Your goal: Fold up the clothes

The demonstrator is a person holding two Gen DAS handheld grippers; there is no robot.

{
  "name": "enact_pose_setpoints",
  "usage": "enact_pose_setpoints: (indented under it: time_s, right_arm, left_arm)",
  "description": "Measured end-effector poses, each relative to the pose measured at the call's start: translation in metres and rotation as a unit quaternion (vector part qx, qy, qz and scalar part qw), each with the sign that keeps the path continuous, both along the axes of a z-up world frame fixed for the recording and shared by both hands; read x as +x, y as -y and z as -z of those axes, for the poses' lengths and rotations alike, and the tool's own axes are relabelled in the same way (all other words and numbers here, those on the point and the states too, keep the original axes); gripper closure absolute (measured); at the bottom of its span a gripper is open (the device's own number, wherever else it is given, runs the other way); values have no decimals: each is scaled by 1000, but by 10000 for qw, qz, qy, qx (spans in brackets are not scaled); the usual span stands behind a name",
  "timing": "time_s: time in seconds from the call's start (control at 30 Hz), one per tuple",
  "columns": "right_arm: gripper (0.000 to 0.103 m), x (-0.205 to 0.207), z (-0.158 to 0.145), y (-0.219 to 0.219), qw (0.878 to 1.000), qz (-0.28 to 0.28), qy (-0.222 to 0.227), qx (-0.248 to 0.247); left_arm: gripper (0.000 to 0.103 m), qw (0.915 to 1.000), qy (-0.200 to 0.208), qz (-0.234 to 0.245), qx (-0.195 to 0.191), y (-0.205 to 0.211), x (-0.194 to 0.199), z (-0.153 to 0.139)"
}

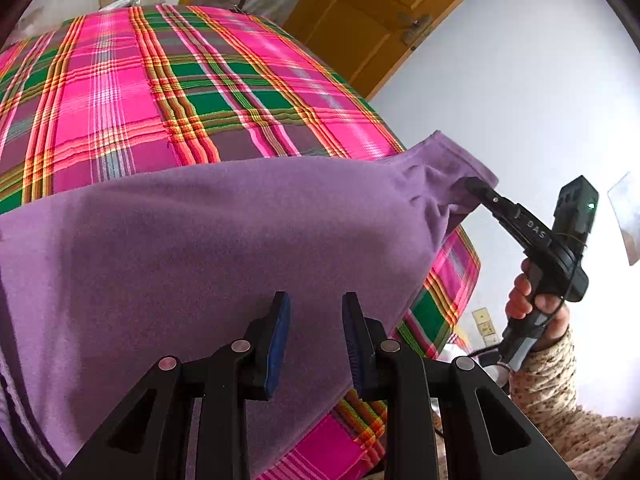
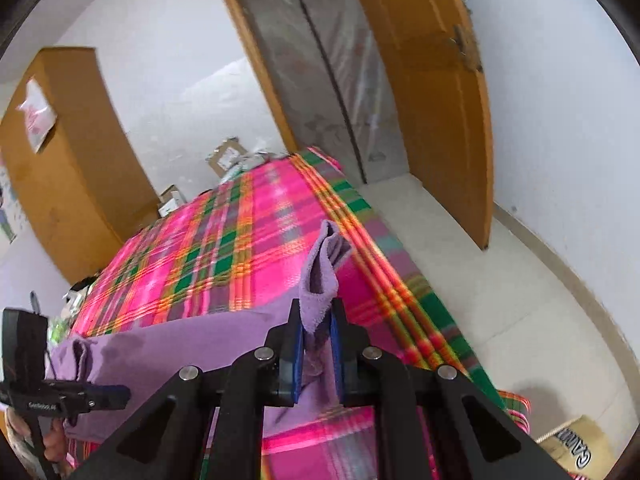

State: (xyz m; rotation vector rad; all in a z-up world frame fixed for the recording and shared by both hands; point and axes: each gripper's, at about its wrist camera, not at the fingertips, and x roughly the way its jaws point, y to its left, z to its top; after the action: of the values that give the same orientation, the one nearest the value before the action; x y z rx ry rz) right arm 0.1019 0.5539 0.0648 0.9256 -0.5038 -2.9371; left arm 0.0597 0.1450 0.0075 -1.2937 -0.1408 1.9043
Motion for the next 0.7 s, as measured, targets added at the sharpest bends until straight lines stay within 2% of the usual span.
enact_pose_setpoints:
  time_s: [0.13, 0.27, 0.47, 0.7]
  right_arm:
    - [91, 2, -15, 9, 9997, -154, -198, 54]
    - [91, 7, -29, 9, 9993, -51, -362, 103]
    - [91, 8, -29, 7, 9994, 63, -287, 198]
    - [91, 10, -38, 40, 9966, -425, -477, 520]
  left_arm:
    - [75, 10000, -7, 44, 41, -3, 1, -2]
    - [75, 9997, -35, 196, 118, -12, 4, -5]
    - [75, 9994, 34, 320, 110, -19, 9, -1]
    - [75, 9994, 41, 326, 146, -19, 12, -2]
